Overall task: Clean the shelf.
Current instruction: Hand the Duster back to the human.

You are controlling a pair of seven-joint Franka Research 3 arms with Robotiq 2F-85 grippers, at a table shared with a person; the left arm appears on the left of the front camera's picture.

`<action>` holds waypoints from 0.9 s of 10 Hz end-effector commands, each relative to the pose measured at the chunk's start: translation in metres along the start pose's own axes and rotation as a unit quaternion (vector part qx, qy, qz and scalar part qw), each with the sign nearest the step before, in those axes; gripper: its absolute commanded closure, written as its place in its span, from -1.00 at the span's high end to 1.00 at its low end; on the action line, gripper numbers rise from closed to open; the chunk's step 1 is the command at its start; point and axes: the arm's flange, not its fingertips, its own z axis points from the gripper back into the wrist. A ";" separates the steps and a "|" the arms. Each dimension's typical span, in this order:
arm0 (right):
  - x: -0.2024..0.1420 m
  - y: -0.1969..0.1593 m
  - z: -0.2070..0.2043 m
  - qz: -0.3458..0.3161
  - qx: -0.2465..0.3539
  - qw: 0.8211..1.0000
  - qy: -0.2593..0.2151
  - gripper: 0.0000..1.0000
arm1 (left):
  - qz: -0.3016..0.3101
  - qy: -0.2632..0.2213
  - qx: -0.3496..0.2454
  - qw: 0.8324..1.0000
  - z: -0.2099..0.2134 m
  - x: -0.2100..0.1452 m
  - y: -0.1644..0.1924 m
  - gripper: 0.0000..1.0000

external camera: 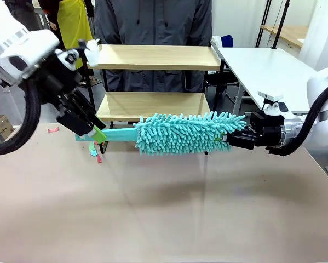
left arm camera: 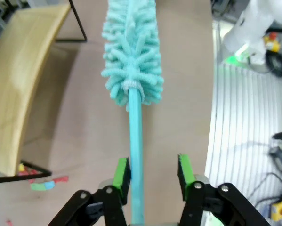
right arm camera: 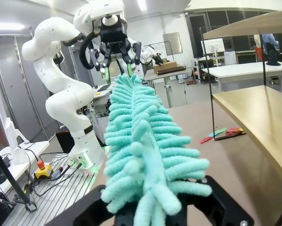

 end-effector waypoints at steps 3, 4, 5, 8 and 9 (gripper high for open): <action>0.001 0.000 0.000 0.004 -0.002 1.000 -0.003 -1.00 | -0.013 -0.165 0.004 0.986 0.062 -0.036 -0.008 1.00; 0.001 0.000 0.000 0.004 -0.002 1.000 -0.003 -1.00 | -0.008 -0.198 -0.002 0.980 0.074 -0.053 -0.005 1.00; 0.001 0.000 0.000 0.004 -0.002 1.000 -0.003 -1.00 | -0.009 -0.223 -0.001 0.975 0.085 -0.069 -0.003 1.00; 0.001 0.000 0.000 0.004 -0.002 1.000 -0.003 -1.00 | -0.004 -0.232 0.000 0.973 0.096 -0.087 0.002 1.00; 0.001 0.000 0.000 0.004 -0.002 1.000 -0.003 -1.00 | 0.003 -0.227 0.011 0.974 0.104 -0.082 -0.001 1.00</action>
